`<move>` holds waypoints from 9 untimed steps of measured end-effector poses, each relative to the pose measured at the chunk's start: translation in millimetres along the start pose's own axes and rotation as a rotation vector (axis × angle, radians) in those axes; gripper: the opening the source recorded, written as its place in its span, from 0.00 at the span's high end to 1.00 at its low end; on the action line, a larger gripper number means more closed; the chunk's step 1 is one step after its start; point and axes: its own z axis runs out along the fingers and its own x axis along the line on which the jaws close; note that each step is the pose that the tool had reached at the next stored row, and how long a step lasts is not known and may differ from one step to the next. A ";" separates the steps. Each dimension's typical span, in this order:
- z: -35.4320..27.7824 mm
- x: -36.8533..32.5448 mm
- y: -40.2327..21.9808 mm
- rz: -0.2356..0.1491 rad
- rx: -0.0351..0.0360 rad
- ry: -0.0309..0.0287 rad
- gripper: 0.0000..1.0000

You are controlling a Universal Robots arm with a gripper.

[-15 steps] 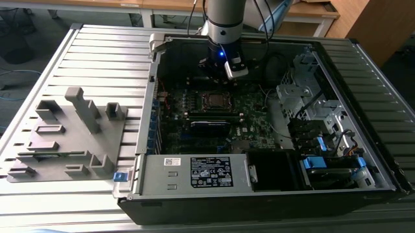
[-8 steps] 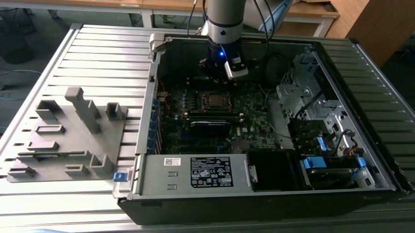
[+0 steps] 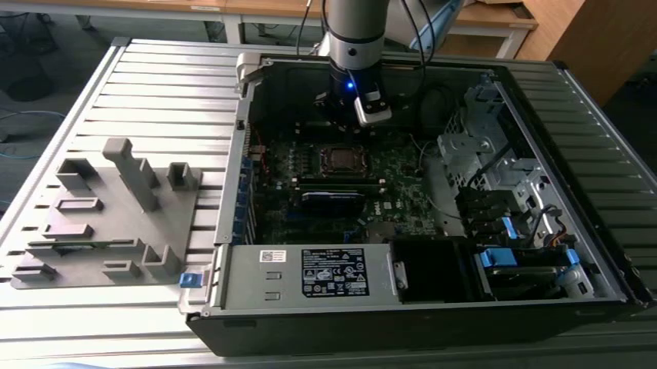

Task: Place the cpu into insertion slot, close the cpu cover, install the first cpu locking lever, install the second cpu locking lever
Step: 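Install the first cpu locking lever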

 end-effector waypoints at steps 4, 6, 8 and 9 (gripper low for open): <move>0.0 0.4 0.0 0.002 -0.0001 -0.0002 0.89; 0.0 0.7 0.0 0.002 0.0000 -0.0002 0.89; 0.1 0.7 0.0 0.006 0.0001 -0.0004 0.89; 0.2 0.8 0.0 0.013 0.0004 -0.0010 0.89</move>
